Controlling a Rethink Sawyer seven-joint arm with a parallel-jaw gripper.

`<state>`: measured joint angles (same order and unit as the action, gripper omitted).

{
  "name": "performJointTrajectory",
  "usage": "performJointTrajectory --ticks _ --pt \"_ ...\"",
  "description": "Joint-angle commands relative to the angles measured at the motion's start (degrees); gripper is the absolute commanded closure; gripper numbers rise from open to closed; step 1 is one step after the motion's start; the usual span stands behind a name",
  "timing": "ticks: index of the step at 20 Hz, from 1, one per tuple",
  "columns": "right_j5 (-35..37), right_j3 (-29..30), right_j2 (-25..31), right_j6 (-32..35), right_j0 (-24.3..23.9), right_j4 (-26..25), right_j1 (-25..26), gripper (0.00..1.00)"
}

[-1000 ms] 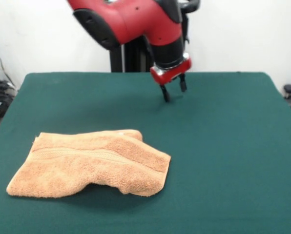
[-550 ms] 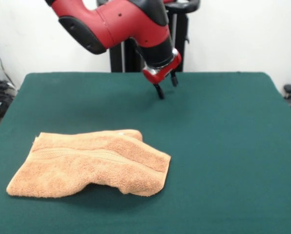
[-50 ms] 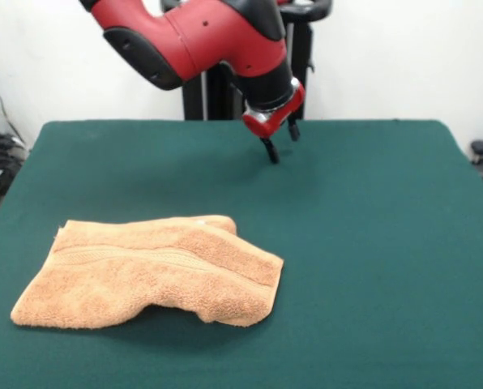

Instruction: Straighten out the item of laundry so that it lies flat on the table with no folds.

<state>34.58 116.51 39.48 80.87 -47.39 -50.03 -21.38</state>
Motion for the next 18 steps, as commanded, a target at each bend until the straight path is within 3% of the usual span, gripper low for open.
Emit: performJointTrajectory --ticks 1,18 --pt "5.8 0.0 5.8 -12.8 2.8 0.3 0.0 0.00" --pt "7.7 1.0 7.5 -12.4 0.3 2.1 -2.4 0.00"
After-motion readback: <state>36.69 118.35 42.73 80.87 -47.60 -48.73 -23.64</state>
